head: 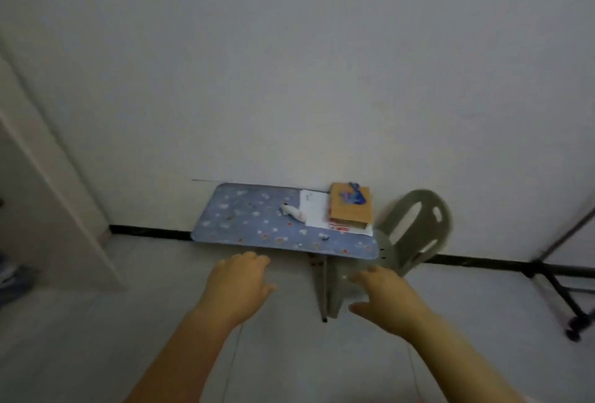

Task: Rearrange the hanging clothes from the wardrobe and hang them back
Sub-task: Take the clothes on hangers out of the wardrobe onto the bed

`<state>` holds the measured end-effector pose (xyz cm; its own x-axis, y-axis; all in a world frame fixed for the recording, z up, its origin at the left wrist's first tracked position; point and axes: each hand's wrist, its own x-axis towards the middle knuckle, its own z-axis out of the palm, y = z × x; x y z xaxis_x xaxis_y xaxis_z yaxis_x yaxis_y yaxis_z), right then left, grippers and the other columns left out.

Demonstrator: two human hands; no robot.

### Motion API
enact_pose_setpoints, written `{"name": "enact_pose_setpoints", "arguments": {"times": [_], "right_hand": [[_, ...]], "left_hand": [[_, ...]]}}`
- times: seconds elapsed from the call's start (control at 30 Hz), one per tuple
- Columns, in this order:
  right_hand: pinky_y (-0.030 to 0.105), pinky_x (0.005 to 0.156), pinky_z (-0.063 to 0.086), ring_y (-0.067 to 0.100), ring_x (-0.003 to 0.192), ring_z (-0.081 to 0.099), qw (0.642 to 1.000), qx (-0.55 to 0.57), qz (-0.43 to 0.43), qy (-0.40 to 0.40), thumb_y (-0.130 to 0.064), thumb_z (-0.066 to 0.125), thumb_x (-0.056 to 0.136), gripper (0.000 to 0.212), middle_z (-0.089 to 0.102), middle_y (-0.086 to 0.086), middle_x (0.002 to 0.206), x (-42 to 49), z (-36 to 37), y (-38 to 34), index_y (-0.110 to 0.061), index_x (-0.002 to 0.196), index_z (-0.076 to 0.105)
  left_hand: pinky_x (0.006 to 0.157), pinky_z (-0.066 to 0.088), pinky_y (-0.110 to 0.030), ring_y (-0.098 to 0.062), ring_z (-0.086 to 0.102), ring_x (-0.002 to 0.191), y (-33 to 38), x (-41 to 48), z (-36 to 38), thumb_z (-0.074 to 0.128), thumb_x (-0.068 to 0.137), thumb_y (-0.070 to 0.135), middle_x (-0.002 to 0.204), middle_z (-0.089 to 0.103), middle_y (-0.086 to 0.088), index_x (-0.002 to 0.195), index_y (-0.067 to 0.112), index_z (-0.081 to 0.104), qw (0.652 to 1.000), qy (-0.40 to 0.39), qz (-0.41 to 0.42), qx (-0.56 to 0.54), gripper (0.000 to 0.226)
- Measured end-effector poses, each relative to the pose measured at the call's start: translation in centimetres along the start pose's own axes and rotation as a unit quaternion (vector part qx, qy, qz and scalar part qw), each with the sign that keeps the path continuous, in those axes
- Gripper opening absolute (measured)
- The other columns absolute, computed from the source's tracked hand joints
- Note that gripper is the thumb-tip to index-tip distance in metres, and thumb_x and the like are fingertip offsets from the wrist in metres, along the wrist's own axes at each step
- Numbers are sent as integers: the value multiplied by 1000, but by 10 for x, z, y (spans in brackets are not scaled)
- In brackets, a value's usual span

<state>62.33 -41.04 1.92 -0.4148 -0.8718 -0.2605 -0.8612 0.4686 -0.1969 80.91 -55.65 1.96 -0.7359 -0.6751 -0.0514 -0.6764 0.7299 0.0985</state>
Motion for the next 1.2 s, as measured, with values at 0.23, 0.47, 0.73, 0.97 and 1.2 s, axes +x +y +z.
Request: {"name": "enact_pose_setpoints", "arguments": {"times": [0.23, 0.47, 0.73, 0.97, 1.2], "right_hand": [[32, 103, 38, 21, 123, 45, 982, -37, -185, -24, -44, 57, 89, 57, 43, 2, 139, 72, 0, -190, -24, 140, 38], [29, 103, 38, 19, 124, 46, 943, -65, -320, -70, -45, 55, 90, 59, 41, 1, 142, 142, 8, -340, -25, 142, 35], [26, 100, 39, 17, 123, 45, 872, -98, -472, -81, -47, 54, 90, 57, 43, -2, 138, 241, -4, -485, -29, 141, 36], [22, 100, 34, 15, 124, 42, 806, -109, -577, -79, -44, 49, 93, 53, 43, -1, 136, 302, -14, -608, -27, 141, 34], [23, 93, 38, 17, 114, 49, 752, -124, -645, -64, -38, 48, 95, 42, 50, 3, 128, 346, 13, -746, -21, 133, 45]], "left_hand": [[102, 32, -30, -17, 45, 123, -182, -76, -22, 42, 94, 49, 137, 46, 2, 137, 24, 37, 985, 33, -172, 2, 50], [98, 34, -27, -14, 45, 120, -300, -119, -27, 40, 94, 48, 137, 45, 4, 138, 25, 37, 946, 52, -317, -32, 49], [98, 35, -24, -12, 43, 122, -407, -117, -53, 41, 94, 47, 137, 45, 2, 135, 22, 39, 884, 61, -463, -9, 48], [95, 39, -27, -15, 47, 119, -477, -116, -83, 44, 92, 50, 132, 49, 3, 137, 25, 40, 825, 94, -557, 10, 52], [89, 37, -26, -15, 49, 114, -588, -128, -90, 44, 92, 49, 127, 52, 3, 132, 25, 44, 794, 103, -599, 24, 46]]}}
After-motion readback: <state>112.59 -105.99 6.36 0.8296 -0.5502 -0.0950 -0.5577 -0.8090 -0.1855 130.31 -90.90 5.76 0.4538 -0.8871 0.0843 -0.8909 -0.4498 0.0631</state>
